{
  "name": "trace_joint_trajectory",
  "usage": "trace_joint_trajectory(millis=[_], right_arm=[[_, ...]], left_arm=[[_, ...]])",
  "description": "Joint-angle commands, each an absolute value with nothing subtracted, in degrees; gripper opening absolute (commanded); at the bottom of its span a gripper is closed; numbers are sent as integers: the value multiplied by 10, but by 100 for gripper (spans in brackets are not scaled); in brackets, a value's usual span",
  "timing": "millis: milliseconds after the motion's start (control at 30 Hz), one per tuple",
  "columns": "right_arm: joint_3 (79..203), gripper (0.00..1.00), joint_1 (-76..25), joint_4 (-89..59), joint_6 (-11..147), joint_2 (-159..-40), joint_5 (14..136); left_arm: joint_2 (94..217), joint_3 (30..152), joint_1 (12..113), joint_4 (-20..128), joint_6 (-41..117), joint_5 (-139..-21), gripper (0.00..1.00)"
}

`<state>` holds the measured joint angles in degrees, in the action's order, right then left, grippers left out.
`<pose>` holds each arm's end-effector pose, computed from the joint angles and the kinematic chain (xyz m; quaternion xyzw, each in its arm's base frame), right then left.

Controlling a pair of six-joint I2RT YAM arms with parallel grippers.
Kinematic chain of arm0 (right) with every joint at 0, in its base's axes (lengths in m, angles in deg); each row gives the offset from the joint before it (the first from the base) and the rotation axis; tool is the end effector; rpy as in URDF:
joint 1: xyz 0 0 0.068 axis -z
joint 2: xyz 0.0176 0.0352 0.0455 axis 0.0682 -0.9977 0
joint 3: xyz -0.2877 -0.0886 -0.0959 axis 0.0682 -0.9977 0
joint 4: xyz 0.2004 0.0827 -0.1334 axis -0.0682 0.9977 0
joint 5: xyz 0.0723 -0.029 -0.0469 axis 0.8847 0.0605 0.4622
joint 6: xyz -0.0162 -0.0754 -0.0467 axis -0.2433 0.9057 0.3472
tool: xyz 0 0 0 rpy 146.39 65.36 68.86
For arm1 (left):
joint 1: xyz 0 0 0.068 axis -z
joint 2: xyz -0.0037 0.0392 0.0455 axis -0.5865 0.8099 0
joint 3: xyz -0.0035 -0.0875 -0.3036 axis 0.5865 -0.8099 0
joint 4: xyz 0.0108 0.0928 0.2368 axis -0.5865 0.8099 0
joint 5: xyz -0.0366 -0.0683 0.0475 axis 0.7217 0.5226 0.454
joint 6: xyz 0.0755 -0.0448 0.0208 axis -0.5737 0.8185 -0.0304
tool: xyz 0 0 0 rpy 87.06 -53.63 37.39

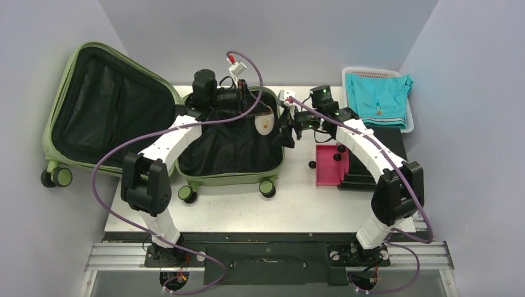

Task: Open, take out, and arrange the luggage
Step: Place the personal item in the drawer.

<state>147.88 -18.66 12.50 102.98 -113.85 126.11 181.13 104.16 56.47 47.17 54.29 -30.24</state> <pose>0.3270 0.2110 0.3493 -0.5247 0.6267 0.4306 0.3829 0.3890 -0.2187 0.3933 0.2787 0.6749 -0.5673 0.3808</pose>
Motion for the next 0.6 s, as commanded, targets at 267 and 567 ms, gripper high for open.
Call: trace_joint_trajectory(millis=[267, 567], right_arm=[[1492, 67, -196, 148, 1079, -1098, 1448], [1551, 65, -201, 204, 1075, -1114, 1456]], left_arm=[[1763, 986, 579, 176, 764, -254, 0], [1764, 950, 597, 101, 798, -253, 0]])
